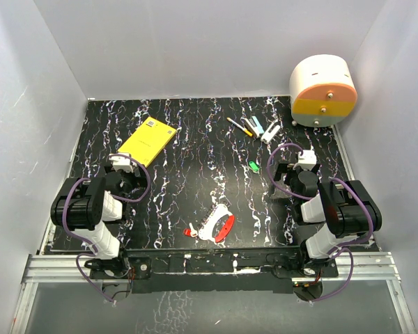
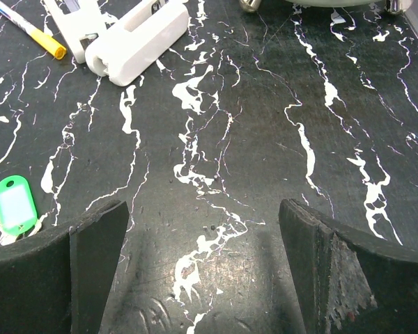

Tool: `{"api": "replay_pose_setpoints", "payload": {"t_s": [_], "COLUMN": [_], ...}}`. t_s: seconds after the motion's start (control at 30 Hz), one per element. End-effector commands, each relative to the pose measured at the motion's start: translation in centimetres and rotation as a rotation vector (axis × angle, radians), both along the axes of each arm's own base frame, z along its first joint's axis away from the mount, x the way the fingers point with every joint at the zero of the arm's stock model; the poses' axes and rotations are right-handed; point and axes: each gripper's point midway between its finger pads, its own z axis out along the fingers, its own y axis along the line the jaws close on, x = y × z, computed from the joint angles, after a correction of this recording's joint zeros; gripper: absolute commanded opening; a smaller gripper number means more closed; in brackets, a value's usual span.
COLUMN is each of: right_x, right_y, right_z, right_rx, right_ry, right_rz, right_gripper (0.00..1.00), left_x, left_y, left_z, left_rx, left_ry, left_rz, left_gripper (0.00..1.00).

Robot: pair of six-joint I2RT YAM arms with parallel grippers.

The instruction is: Put the keys on the keyring

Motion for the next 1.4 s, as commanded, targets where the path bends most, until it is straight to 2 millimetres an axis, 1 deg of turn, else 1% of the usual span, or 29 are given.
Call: {"api": "replay_pose_setpoints", "payload": {"t_s": [0.0,0.2,0.27,0.33,0.37,0.43,0.47,0.5,0.53,0.57,0.63,0.7,0.8,0.83,0.87,0.9,0.93,1.0,1.03,1.1,1.23,1.27,1.37], "right_x": [1.3,1.4,1.3,1.5,1.7,2.6,3.1,3.2,3.3,3.3,3.1,2.6,1.1,0.4,-0.4,-1.2,-2.2,-4.1,-5.0,-6.4,-8.9,-9.6,-11.3], "right_y": [0.2,0.3,0.1,-0.3,-0.5,-1.1,-1.1,-0.7,0.1,1.3,3.7,6.1,9.4,10.4,11.6,12.7,13.7,15.4,16.0,16.9,19.0,19.6,21.1], "right_z": [3.1,3.0,3.5,3.8,3.7,4.7,5.7,6.2,6.8,7.5,8.1,8.4,8.3,7.9,7.6,7.2,6.6,5.4,4.8,4.0,3.8,3.5,2.5], "right_rx": [0.013,0.013,0.014,0.016,0.017,0.029,0.033,0.046,0.066,0.093,0.17,0.251,0.318,0.346,0.385,0.425,0.465,0.533,0.561,0.623,0.76,0.782,0.809], "right_ry": [-0.123,-0.119,-0.133,-0.107,-0.069,-0.018,-0.021,-0.014,-0.01,-0.002,0.051,0.124,0.248,0.298,0.352,0.405,0.46,0.562,0.604,0.668,0.737,0.754,0.817], "right_rz": [0.01,0.014,0.001,-0.021,-0.039,-0.083,-0.084,-0.067,-0.032,0.024,0.106,0.159,0.215,0.234,0.272,0.299,0.321,0.357,0.367,0.374,0.428,0.438,0.44], "right_gripper": [0.99,0.99,0.97,0.96,0.97,0.95,0.93,0.91,0.87,0.8,0.76,0.74,0.69,0.67,0.65,0.64,0.62,0.61,0.6,0.55,0.48,0.48,0.48], "left_x": [0.8,0.7,0.7,1.2,1.5,2.5,2.8,3.0,3.2,3.2,2.8,2.4,1.6,1.1,0.4,-0.5,-1.3,-2.1,-2.3,-2.7,-3.3,-3.5,-3.9], "left_y": [0.0,0.0,0.0,0.0,-0.1,-0.2,-0.3,-0.7,-1.5,-2.4,-4.9,-7.1,-10.1,-11.3,-12.5,-14.4,-15.8,-17.8,-18.7,-20.2,-22.4,-22.9,-24.2], "left_z": [1.2,1.1,1.2,1.4,1.3,2.1,2.4,3.0,4.0,5.4,8.3,11.0,11.6,11.7,11.8,11.9,11.9,11.8,11.9,12.1,12.0,11.3,10.3], "left_rx": [0.001,0.001,0.001,0.004,0.002,-0.001,0.002,0.007,0.008,0.014,0.035,0.049,0.021,0.03,0.059,0.093,0.12,0.127,0.119,0.114,0.09,0.091,0.124], "left_ry": [-0.04,-0.039,-0.041,-0.031,0.002,0.058,0.081,0.083,0.069,0.035,-0.033,-0.056,0.078,0.105,0.11,0.106,0.107,0.119,0.115,0.09,0.072,0.079,0.063], "left_rz": [-0.006,-0.005,-0.006,-0.009,-0.017,-0.019,-0.03,-0.061,-0.113,-0.177,-0.339,-0.458,-0.597,-0.64,-0.683,-0.747,-0.796,-0.843,-0.853,-0.882,-0.942,-0.963,-1.036], "left_gripper": [0.97,0.97,0.97,0.97,0.97,0.97,0.96,0.95,0.94,0.94,0.94,0.94,0.94,0.94,0.94,0.94,0.95,0.95,0.95,0.95,0.95,0.95,0.95]}}
